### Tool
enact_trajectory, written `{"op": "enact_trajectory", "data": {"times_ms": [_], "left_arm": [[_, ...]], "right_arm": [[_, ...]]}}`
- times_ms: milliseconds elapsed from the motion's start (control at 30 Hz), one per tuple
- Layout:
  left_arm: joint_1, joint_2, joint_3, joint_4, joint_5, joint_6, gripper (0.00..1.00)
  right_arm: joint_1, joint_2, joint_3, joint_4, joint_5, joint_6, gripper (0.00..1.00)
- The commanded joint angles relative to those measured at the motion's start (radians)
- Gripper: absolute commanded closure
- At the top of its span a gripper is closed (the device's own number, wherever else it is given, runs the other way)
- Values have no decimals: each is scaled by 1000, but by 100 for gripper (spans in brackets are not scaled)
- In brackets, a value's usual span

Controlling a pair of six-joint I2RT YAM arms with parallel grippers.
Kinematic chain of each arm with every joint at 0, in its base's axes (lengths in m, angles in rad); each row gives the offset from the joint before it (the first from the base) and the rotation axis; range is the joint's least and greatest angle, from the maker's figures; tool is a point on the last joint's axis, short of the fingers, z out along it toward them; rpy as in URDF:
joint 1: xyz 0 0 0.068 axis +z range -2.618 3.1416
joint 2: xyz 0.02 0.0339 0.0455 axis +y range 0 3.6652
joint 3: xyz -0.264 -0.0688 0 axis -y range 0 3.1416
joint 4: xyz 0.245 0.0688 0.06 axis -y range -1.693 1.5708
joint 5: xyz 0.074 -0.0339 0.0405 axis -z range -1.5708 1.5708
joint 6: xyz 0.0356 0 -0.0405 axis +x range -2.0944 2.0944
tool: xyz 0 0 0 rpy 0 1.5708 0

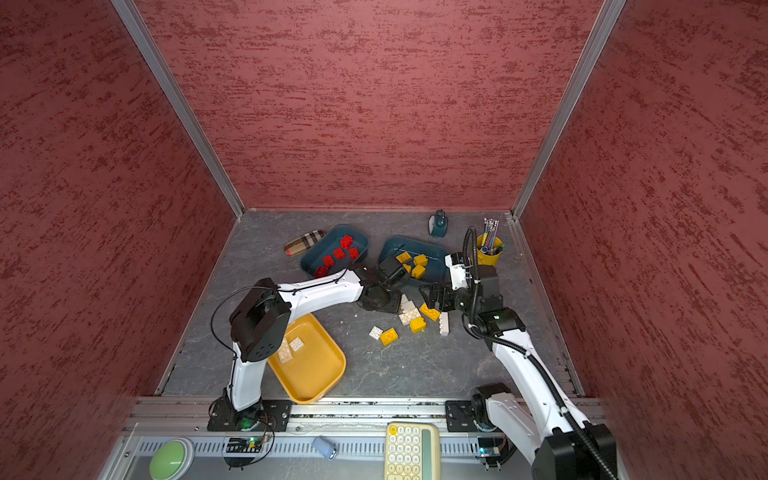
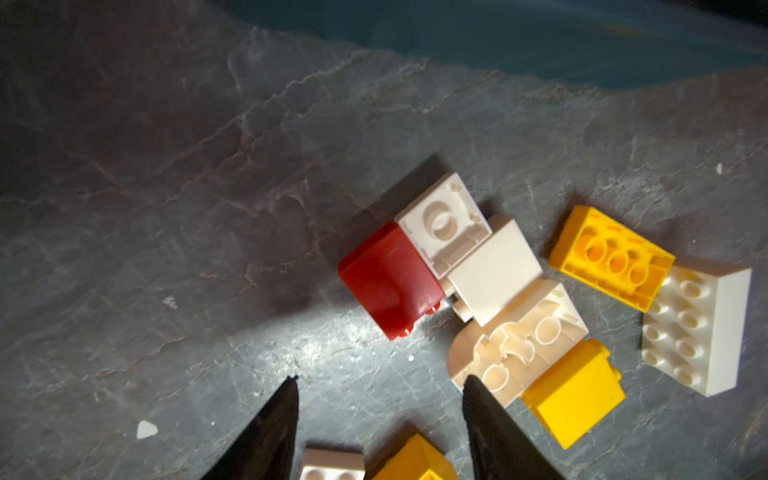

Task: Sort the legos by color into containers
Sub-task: 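Lower the left gripper onto a red brick in the pile and grasp it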

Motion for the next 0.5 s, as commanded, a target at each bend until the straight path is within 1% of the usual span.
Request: {"op": "enact_trajectory", "data": {"times_ms": [0,133,233,467], "left_arm": [[9,47,20,57,-17,-27,38],[18,78,42,75,-16,-26,40],[18,100,62,64,-43,-23,42],[19,136,79,52,-68,-19,44]], "right_arm": [[-4,-19,-12,-10,-12,-19,1],[-2,-18,-12,-12,-15,-19,1],[-2,-18,-10,-12,-10,-18,1],[-2,-18,-12,-12,-9,-20,1]]}}
